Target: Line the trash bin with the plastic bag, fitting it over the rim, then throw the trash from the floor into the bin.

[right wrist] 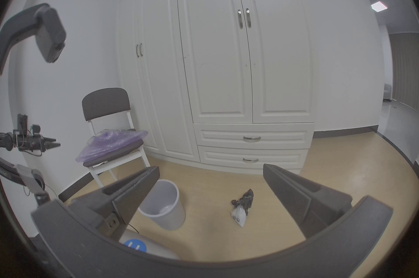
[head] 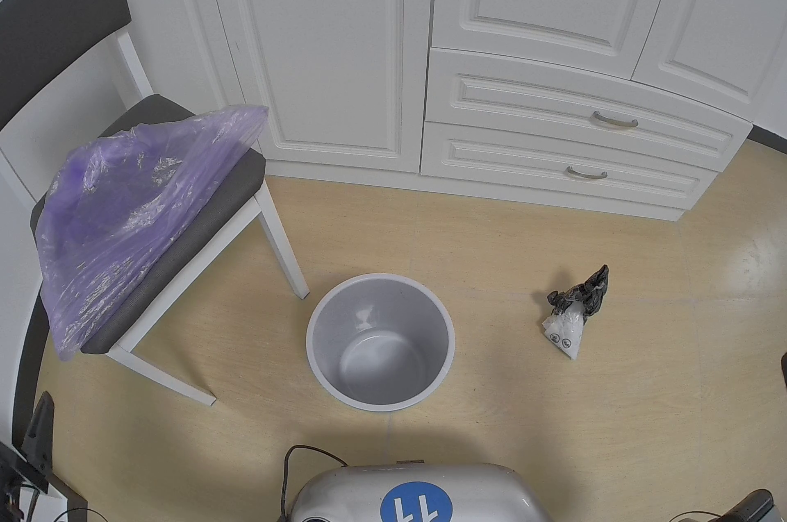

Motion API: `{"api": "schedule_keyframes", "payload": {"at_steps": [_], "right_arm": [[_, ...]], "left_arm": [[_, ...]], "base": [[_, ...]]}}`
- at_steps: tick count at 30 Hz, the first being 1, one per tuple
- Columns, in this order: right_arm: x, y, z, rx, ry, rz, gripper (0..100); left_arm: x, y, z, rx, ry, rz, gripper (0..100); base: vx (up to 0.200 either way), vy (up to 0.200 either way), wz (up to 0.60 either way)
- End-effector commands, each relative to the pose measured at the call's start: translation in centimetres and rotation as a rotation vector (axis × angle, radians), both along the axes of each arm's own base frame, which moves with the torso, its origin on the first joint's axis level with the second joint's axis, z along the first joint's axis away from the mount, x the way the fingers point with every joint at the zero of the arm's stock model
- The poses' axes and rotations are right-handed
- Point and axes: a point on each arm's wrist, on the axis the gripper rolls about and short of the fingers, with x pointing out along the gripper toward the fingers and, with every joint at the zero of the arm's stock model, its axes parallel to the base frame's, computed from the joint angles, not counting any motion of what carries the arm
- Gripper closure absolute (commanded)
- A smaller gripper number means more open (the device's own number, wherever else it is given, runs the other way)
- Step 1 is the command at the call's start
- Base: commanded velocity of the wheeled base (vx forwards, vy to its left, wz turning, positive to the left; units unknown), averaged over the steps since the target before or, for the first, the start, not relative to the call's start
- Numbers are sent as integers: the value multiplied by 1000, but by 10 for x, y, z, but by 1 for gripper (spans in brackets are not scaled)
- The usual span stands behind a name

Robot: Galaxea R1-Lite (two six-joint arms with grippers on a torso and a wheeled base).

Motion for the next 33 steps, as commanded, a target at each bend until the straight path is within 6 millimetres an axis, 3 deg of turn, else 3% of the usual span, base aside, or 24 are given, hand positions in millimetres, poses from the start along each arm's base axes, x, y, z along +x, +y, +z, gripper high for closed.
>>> {"api": "schedule_keyframes", "payload": {"at_steps": [1,6,9,18,24,33], "right_arm": [[85,2,70,3,85,22,0],[117,2,69,39,145,-10,0],[140,8,61,154,218,35,0],[152,14,42,196,308,-31,0],[149,20,36,114,315,9,0],[163,24,31,126,369,12,0]], "left_arm": [[69,1,18,196,375,90,0],[89,5,14,245,455,139,0],[96,14,13,341,511,210,0],[110,19,22,391,494,163,0],[113,24,13,411,557,174,0],[124,35,-6,362,648,130,0]], "base": [[0,0,0],[0,0,0],[0,0,0],[0,0,0],[0,0,0],[0,0,0]]}}
